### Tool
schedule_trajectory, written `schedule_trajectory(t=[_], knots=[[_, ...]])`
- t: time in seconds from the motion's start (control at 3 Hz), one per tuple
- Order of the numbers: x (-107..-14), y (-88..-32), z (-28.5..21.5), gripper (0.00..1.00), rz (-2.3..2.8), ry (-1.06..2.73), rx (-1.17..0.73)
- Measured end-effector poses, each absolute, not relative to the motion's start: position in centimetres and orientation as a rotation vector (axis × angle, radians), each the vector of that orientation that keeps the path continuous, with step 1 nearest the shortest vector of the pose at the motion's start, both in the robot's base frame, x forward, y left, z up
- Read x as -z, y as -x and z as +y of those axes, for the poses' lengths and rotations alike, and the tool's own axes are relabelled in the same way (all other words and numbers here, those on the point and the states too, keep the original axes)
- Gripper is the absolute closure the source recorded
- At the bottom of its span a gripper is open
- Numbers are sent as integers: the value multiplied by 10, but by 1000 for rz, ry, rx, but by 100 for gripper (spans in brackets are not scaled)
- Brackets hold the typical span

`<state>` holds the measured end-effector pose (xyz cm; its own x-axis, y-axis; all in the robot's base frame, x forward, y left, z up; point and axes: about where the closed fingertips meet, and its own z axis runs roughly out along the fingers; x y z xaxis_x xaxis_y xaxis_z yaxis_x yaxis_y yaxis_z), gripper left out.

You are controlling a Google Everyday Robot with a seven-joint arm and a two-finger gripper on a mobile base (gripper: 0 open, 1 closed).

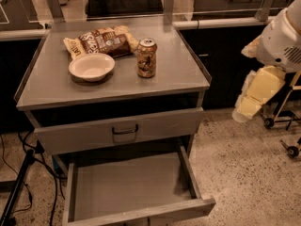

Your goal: Place orange can into middle drawer

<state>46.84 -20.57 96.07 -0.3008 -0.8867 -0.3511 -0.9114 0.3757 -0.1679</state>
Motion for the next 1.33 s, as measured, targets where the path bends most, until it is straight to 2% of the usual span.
schedule_trajectory(t=[1.33], knots=[[-932, -505, -181, 0, 2246, 1385, -299]])
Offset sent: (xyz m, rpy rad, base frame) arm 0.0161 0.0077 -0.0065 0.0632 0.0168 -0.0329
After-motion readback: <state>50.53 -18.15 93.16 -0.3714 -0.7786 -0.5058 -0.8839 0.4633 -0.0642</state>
